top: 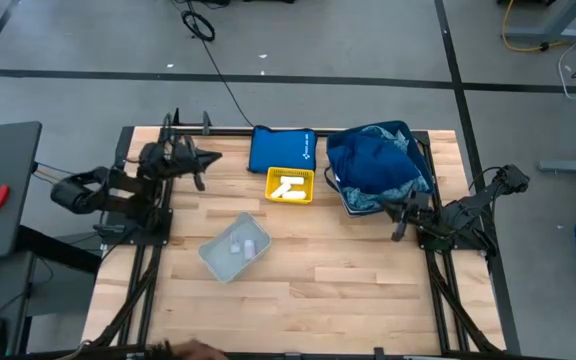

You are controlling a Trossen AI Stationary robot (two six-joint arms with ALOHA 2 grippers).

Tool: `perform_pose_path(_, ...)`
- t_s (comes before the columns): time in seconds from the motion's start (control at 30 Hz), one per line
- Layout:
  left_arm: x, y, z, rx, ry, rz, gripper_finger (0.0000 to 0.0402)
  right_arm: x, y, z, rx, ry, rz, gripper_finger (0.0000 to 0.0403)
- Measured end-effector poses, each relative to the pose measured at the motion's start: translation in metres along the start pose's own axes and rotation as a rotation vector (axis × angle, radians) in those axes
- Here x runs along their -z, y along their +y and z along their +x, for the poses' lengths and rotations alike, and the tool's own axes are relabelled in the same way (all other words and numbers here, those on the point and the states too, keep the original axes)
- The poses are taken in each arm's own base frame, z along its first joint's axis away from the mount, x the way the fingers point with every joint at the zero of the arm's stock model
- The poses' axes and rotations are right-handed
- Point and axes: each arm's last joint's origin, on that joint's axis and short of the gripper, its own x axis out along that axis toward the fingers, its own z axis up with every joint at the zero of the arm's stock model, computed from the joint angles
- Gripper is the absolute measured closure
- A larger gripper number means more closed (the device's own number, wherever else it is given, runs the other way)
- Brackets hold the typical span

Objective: Pick & place medical supplies in basket/bin
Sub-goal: Move the blue bin to the center of the table

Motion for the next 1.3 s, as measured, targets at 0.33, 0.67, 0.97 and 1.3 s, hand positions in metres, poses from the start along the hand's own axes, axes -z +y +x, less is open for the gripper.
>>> perform_pose_path(0.33, 0.012, 0.038, -0.007, -0.015, 0.085, -0.046, 0.0401, 0.001, -0.004, 0.0, 0.129, -0.022, 0.083, 0.0401)
perform_pose_path(0.67, 0.021, 0.046, 0.011, 0.092, 0.051, -0.082, 0.0401, -0.001, -0.005, 0.003, 0.085, -0.012, -0.023, 0.0402)
perform_pose_path(0.97, 0.008, 0.043, 0.015, 0.097, -0.032, -0.108, 0.0401, -0.002, -0.002, 0.005, -0.027, -0.004, -0.17, 0.0403)
perform_pose_path(1.3, -0.002, 0.038, 0.008, 0.041, -0.068, -0.128, 0.0401, -0.002, 0.0, 0.005, -0.112, -0.004, -0.233, 0.0403)
